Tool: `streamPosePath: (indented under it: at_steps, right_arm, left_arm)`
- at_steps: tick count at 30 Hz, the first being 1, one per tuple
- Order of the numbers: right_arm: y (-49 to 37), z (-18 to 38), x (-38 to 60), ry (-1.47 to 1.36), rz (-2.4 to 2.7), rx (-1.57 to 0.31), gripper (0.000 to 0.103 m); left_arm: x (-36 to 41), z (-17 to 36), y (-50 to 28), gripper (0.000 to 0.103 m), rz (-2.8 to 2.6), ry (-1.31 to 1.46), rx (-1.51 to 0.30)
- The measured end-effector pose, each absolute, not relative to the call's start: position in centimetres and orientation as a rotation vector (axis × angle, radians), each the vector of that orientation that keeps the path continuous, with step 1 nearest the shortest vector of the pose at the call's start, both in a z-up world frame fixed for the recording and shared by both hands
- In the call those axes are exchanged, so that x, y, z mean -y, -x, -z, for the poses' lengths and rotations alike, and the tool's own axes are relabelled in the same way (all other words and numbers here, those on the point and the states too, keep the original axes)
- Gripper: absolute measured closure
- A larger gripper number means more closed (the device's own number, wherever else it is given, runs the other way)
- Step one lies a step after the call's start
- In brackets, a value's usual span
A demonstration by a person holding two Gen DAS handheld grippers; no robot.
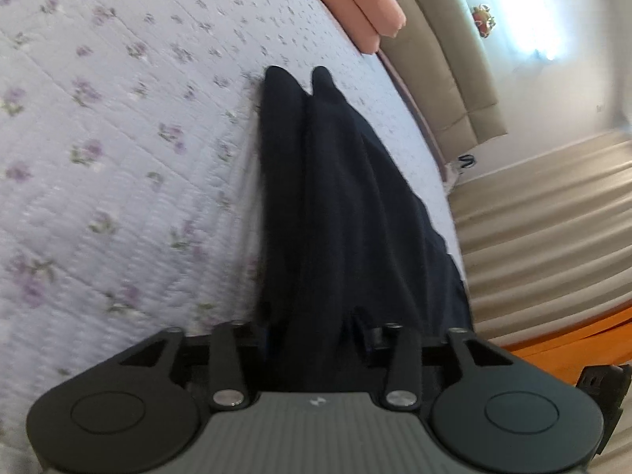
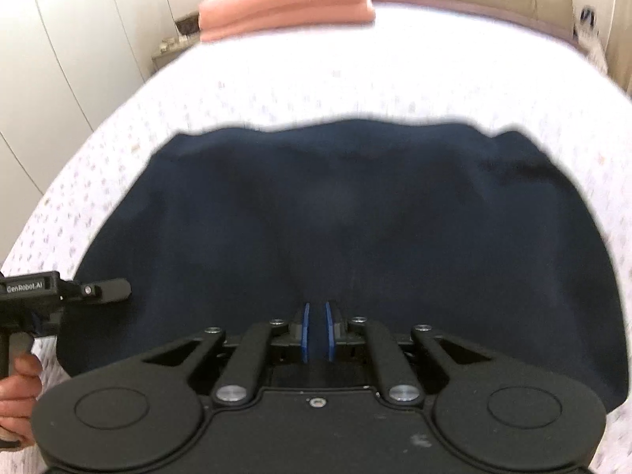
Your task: Fold large clothes
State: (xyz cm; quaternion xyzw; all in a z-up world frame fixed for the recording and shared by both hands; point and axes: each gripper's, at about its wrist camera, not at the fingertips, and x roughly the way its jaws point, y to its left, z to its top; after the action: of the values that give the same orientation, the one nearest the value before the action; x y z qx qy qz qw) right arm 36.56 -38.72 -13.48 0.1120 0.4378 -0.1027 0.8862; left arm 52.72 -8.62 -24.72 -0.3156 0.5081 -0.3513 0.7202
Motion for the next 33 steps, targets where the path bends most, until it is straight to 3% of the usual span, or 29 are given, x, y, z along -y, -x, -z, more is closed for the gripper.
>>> streamPosePath:
  at_steps: [3,4,7,12,21,26,33]
  right_arm:
    - [-36.8,14.0,38.6,-0.209,0.242,-0.914,0.095]
    - [-37.0,15.0,38.7,-0.213,0.238,-0.948,0.096]
    - [-36.4,17.1,38.9,-0.255,0.2,-0.946,0.096]
    - [-35.9,17.9,40.4,-0.363,0.147,-0.916,0.096]
    - [-31.7,13.8,51.2,-0.557,0.066,-0.871,0.094]
    - [-27.9,11.5,60.1,-0.595,0.194,-0.813,0.088]
    - [-26.6,12.6,67.7,-0.594,0.291,-0.802,0.085]
  left_arm:
    - [9.2,24.3,-52.4,0.063,0.751,0.651,-1.115]
    - [9.5,24.2,-52.3,0.074,0.732,0.627,-1.118]
    - [10.1,22.8,-51.9,0.082,0.729,0.59,-1.093]
    - [13.2,16.7,-50.6,0.084,0.848,0.635,-0.952]
    - [28.9,7.4,-45.7,0.084,1.025,0.449,-0.814]
    - [38.3,8.1,-41.9,0.084,1.054,0.289,-0.853]
    - [47.1,16.9,-38.1,0.084,0.829,-0.019,-0.972]
